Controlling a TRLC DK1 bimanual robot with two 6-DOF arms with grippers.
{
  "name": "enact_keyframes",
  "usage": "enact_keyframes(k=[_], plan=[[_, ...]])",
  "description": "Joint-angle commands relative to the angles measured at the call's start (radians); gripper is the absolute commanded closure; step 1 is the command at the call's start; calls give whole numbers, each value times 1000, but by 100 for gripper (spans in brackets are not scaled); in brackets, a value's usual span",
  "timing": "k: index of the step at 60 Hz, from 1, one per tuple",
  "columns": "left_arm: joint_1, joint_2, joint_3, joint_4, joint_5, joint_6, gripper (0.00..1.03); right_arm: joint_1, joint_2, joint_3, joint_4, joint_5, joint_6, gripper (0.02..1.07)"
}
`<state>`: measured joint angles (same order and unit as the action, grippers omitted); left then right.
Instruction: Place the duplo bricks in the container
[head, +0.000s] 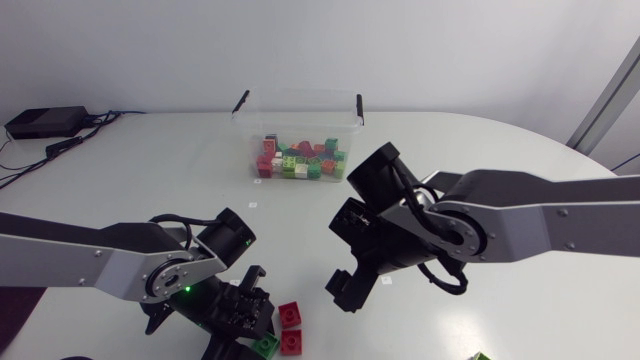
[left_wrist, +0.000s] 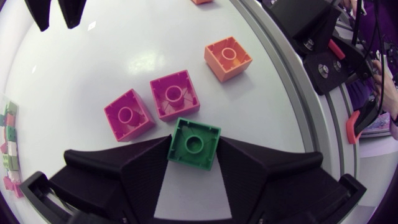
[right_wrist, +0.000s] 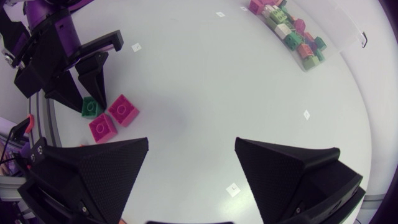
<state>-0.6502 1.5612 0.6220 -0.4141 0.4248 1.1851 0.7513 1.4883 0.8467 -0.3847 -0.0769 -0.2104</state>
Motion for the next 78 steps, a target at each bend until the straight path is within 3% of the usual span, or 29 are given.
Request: enact_keyframes(k=[1,9,17,33,47,56,78], plan=[[1,-29,-13,-15,-1,-10,72,19,-5,-21,10,5,3,7],[14,-96,-39,-29,0,-10,80,33,35,49,-43,5,88,7],[54,-148,-71,-37,2,-10,80,62,82,130,-117,-20,152,7],[195,-270,-139,-54,22,2,80,135,207,256,-210,-26,250,7],[376,-319,-137,-48,54,-5,80,180,303,368,-318,-31,316,7],[475,-371,-142,12,66,-68,80,209,415,485,-399,-61,361,7],[589,-541,-191,92,83,-153,80,227,544,578,-477,-63,468,16]])
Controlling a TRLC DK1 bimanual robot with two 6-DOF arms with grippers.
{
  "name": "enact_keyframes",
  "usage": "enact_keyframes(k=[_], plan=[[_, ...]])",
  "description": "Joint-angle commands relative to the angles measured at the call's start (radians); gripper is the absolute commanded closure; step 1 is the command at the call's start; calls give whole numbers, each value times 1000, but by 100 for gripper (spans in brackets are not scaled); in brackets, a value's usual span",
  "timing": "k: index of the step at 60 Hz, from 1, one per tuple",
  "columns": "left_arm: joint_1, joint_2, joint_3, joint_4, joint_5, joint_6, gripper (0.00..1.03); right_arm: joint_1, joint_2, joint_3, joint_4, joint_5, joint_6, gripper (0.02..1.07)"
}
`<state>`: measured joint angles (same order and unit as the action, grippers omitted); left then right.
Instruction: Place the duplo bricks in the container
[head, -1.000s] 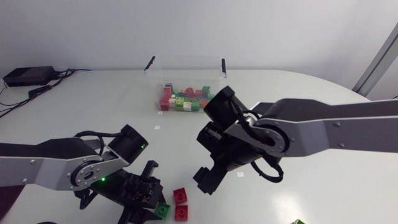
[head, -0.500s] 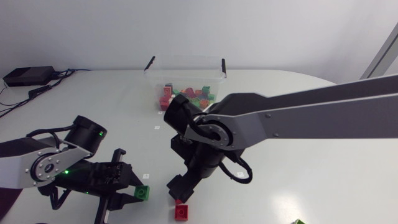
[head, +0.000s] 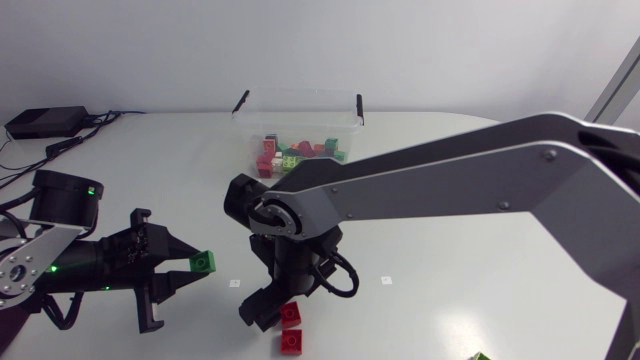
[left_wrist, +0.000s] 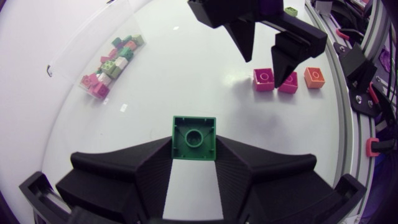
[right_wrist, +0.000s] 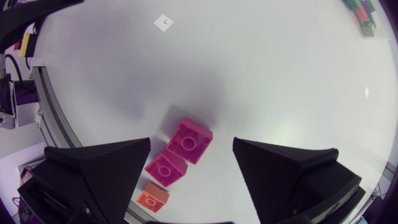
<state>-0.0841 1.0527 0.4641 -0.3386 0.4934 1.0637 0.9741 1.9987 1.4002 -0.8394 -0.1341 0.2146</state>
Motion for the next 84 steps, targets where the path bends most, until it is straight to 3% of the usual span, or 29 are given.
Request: enact_keyframes(k=[1,9,18,25,39,49,72,84], plan=[[26,-37,-35,16,16,-31,80,5,35,26,-24,-6,46,17],[40,-63,-58,41,24,-45,80,5,72,45,-35,-15,65,20],[53,-105,-73,87,24,-90,80,5,83,62,-50,-16,78,36],[76,-134,-68,182,24,-194,80,5,89,65,-53,-16,85,47],[115,-131,-59,328,24,-370,80,3,112,63,-56,-22,85,54],[129,-89,-50,418,22,-444,80,-8,107,56,-55,-21,85,73],[112,198,151,532,22,-599,80,-156,-14,43,-47,18,60,74],[78,337,317,530,22,-657,80,-256,-55,85,-44,36,31,74]])
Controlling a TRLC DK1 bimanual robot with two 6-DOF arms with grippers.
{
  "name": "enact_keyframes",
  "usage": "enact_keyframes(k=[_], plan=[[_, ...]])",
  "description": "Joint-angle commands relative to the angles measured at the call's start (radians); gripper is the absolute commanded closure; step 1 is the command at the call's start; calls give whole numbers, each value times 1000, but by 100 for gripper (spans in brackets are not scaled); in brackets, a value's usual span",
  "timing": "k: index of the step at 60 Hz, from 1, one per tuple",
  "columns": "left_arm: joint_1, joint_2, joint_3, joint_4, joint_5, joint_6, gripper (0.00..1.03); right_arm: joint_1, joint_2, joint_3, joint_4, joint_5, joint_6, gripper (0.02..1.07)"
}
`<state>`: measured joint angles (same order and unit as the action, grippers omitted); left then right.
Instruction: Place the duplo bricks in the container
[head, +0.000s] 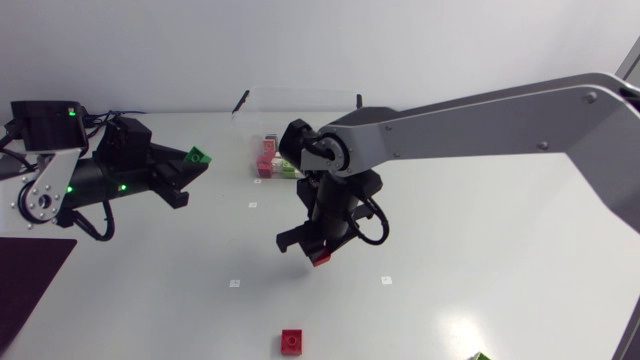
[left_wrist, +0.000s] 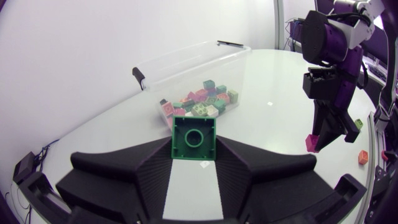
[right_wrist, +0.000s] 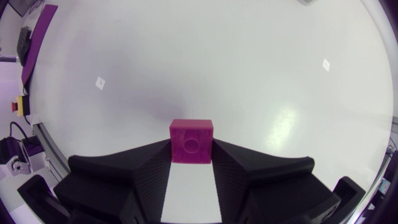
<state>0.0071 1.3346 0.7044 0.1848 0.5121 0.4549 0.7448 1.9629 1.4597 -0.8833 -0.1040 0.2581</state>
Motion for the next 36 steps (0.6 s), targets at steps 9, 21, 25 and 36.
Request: enact_keyframes(k=[9,21,25,36], plan=[[-61,155,191,5,2,-74,80,-85,-36,71,10,4,-23,74],[-104,304,351,-1,-9,-97,80,-145,-52,152,20,4,-39,74],[-114,345,395,-1,-12,-104,80,-163,-53,176,26,4,-43,74],[-125,476,543,-4,-23,-140,80,-196,-56,214,50,0,-48,74]])
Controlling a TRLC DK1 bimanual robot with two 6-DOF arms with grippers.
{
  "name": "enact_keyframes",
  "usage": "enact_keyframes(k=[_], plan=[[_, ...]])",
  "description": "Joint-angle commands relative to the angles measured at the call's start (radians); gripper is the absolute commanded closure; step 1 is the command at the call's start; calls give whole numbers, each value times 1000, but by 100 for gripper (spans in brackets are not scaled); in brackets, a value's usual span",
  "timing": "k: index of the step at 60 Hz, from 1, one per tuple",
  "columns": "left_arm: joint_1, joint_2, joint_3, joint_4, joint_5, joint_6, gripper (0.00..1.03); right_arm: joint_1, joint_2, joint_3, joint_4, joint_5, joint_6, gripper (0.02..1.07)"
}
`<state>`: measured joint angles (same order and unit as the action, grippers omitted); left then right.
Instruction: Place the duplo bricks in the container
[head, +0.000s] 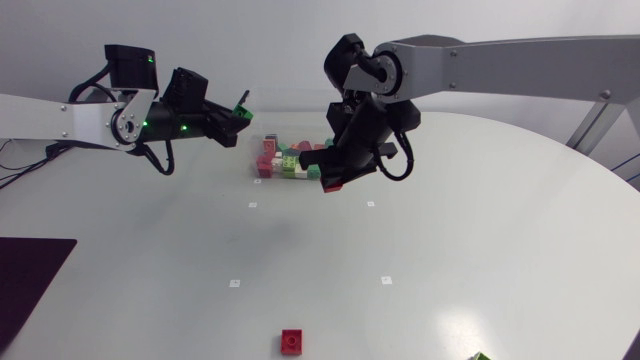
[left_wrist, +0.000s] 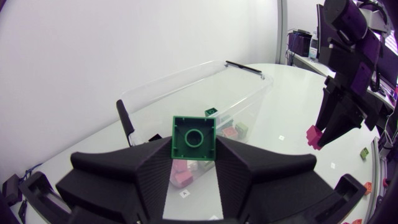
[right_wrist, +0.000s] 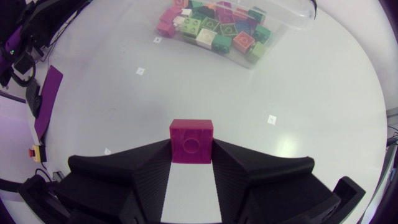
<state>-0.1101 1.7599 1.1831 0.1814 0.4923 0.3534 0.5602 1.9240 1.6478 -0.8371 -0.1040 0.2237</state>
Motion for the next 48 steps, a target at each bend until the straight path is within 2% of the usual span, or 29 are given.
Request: enact_keyframes(k=[1,25,30,33,37,39,48], plan=[[-13,62,81,0,-4,-42,80,-14,-17,29,6,0,-15,74],[-49,220,282,-14,-51,-60,80,-49,-20,76,38,-3,-26,74],[-53,248,314,-14,-67,-62,66,-51,-16,93,38,-5,-29,74],[-54,257,328,-14,-75,-67,53,-54,-14,104,38,-5,-29,74],[-60,260,342,-19,-92,-73,15,-59,-11,129,38,-5,-30,74],[-63,259,342,-19,-103,-73,5,-60,-11,139,38,-5,-32,74],[-69,181,285,-25,-120,-48,4,-75,-2,191,44,-5,-34,74]])
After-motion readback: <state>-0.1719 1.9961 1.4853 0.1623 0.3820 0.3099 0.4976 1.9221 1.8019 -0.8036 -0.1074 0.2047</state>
